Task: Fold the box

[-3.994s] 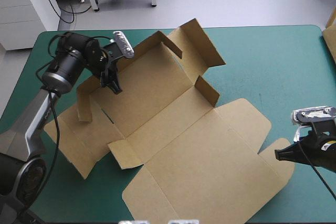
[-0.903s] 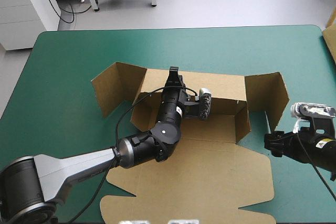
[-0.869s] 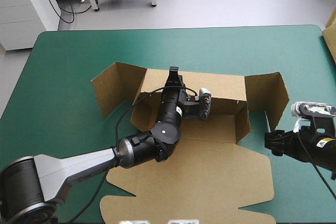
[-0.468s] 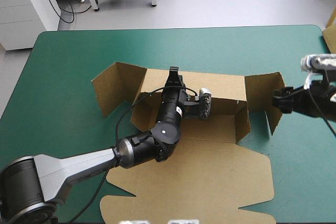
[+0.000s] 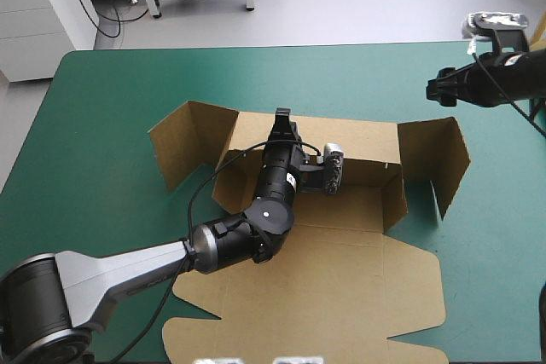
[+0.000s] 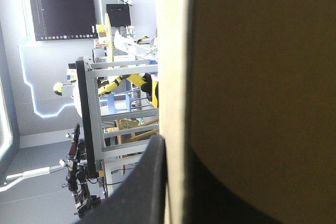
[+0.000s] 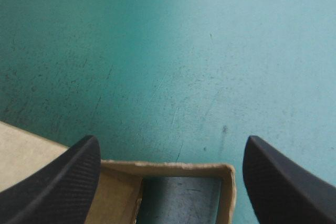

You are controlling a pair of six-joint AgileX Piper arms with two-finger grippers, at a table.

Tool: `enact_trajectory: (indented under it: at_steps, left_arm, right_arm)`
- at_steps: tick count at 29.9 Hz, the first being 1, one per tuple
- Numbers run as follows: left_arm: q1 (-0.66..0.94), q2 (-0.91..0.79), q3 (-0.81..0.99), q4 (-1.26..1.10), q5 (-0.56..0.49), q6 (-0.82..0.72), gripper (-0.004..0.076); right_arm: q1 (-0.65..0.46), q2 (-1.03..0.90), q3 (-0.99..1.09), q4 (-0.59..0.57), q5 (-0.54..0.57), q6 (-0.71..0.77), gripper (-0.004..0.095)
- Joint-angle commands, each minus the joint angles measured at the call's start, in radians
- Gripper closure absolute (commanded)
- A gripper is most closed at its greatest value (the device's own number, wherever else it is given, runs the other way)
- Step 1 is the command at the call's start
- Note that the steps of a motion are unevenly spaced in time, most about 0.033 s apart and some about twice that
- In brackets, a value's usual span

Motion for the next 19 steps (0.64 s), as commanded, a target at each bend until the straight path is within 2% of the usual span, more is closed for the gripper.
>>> enact_trajectory:
  at_steps: [1, 12, 19]
  left_arm:
    - [-0.006, -0.04, -0.016, -0.002, -0.019, -0.012, 0.0731]
    - [-0.006, -0.04, -0.016, -0.003, -0.023, -0.014, 0.0731]
    - [-0.006, -0.04, -0.016, -0.007, -0.005, -0.102, 0.0731]
  right_arm:
    - [0.033, 0.054, -0.056, 0.0, -0.042, -0.009, 0.0209]
    - [0.048, 0.159, -0.06, -0.014, -0.039, -0.009, 0.0209]
    - [0.048, 0.14, -0.015, -0.086, -0.01, 0.029, 0.0209]
